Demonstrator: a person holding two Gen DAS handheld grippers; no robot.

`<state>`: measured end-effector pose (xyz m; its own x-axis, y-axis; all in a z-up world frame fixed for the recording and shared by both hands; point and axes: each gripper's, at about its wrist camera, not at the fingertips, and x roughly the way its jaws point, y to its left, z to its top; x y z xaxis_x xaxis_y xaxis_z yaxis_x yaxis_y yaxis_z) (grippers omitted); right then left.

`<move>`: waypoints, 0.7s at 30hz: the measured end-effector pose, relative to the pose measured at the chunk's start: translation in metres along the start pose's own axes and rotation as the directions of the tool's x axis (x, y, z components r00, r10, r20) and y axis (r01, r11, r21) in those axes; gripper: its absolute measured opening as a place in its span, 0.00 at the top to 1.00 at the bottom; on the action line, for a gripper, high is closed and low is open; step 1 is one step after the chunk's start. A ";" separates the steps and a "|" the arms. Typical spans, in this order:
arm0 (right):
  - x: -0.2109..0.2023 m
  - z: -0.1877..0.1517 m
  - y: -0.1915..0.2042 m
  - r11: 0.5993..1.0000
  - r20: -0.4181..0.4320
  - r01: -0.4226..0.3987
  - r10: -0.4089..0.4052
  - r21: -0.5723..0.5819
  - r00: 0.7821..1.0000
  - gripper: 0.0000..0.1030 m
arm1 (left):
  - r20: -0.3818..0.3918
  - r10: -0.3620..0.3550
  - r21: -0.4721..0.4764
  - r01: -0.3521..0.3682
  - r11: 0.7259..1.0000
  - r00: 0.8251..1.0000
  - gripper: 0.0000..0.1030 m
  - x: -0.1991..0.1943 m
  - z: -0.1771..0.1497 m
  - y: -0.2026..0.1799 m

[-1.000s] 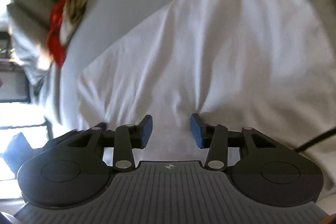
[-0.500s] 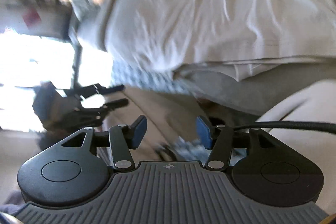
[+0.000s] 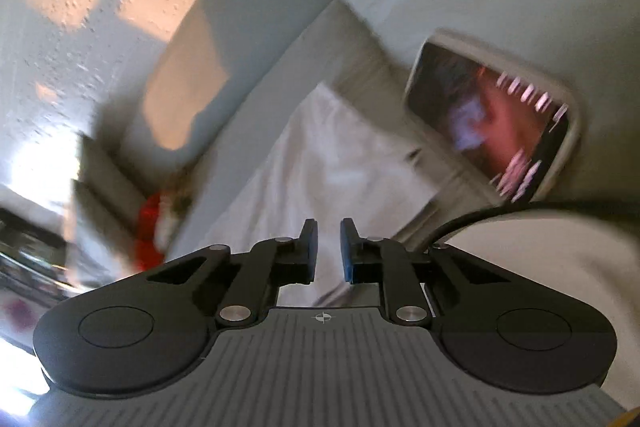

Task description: Fold clothes

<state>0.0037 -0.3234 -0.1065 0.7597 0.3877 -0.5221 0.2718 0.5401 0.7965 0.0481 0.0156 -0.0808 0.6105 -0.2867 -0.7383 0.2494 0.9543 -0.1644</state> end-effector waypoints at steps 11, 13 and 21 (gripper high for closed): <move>-0.033 0.030 -0.018 0.898 0.184 -0.300 0.252 0.323 0.950 0.46 | -0.116 -0.077 -0.016 0.076 0.997 0.990 0.59 -0.050 0.002 0.011; -0.070 0.038 0.005 0.949 0.304 -0.242 0.174 0.202 0.937 0.44 | -0.103 -0.124 -0.037 0.121 0.992 0.987 0.58 -0.075 0.009 0.021; -0.134 0.063 0.068 0.945 0.575 0.322 -0.237 -0.050 0.783 0.11 | -0.094 -0.129 -0.034 0.127 0.991 0.987 0.44 -0.067 0.003 0.023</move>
<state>-0.0426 -0.3856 0.0367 0.8703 -0.2543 -0.4218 0.4725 0.6726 0.5695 0.0158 0.0565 -0.0333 0.4994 -0.3987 -0.7692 0.2987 0.9126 -0.2791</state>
